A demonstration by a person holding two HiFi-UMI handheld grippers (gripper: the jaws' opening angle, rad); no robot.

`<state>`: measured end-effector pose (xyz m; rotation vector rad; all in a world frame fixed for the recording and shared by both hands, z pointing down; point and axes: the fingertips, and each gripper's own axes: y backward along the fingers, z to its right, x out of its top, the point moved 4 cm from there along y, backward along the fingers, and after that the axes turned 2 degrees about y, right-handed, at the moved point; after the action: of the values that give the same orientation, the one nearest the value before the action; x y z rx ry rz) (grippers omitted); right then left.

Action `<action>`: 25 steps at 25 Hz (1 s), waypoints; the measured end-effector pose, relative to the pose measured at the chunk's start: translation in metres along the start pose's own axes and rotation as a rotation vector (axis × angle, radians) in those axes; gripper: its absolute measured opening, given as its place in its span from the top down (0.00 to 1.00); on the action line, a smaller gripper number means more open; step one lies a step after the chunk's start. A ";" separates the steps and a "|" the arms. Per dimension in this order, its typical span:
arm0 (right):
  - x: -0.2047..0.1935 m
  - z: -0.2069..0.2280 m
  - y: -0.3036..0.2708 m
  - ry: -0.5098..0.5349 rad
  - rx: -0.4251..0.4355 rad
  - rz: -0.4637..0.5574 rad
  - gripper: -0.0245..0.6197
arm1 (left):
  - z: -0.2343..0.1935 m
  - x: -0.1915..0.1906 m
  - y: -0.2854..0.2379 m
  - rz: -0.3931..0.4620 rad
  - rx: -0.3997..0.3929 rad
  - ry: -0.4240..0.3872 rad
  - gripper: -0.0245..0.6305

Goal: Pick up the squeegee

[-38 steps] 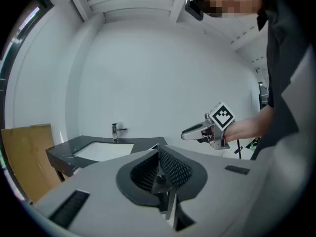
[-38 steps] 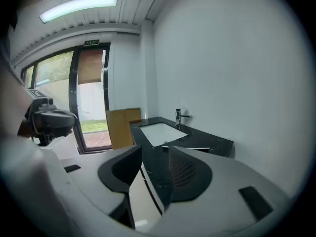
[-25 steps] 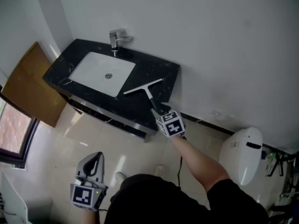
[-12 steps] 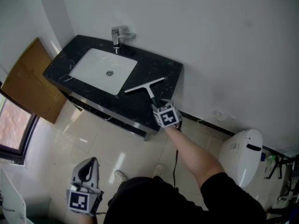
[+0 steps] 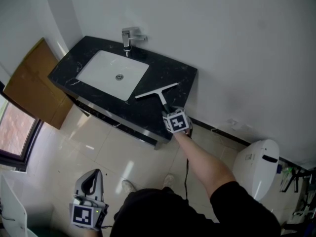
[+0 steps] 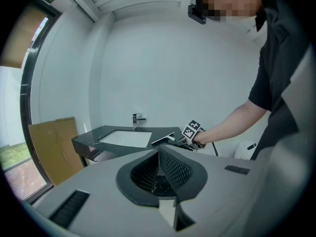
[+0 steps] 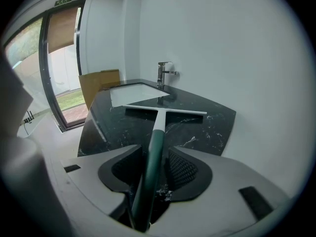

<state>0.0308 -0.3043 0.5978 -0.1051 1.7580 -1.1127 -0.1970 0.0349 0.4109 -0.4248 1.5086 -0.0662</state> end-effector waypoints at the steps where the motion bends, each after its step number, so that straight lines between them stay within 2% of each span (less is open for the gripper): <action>1: -0.001 0.000 -0.001 -0.007 0.002 -0.005 0.70 | 0.000 0.000 0.000 0.000 0.001 0.000 0.96; 10: -0.007 0.002 -0.003 -0.047 0.001 -0.015 0.70 | 0.001 -0.001 0.001 0.001 0.004 0.003 0.96; 11: -0.007 0.002 -0.003 -0.045 -0.008 -0.015 0.71 | 0.001 -0.001 0.001 0.001 0.004 0.003 0.96; 13: -0.007 0.004 -0.003 -0.040 -0.028 -0.012 0.80 | 0.000 -0.001 0.001 0.001 0.004 0.005 0.96; 25: -0.003 0.007 0.019 -0.053 -0.041 0.062 0.80 | 0.002 -0.001 -0.002 0.011 -0.007 -0.006 0.96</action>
<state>0.0452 -0.2964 0.5858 -0.1040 1.7256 -1.0211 -0.1941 0.0334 0.4122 -0.4220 1.5058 -0.0511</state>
